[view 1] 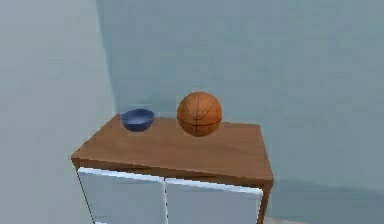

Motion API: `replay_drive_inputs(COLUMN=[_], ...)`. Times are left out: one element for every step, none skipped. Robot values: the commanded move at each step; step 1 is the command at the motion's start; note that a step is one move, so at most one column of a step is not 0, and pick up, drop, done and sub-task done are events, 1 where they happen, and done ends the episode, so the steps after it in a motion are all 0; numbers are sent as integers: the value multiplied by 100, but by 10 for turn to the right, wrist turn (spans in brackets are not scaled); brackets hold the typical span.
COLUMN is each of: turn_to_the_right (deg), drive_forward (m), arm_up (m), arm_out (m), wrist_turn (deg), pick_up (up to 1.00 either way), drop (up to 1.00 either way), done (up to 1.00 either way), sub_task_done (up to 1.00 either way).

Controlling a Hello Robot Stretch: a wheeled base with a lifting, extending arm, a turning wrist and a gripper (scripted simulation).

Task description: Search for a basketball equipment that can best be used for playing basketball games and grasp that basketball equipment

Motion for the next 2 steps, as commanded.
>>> replay_drive_inputs(turn_to_the_right=[-450, -390], drive_forward=[0, 0], arm_up=[0, 0], arm_out=[0, 0], wrist_turn=[0, 0], pick_up=[0, 0], drop=[0, 0], done=[0, 0], sub_task_done=[0, 0])
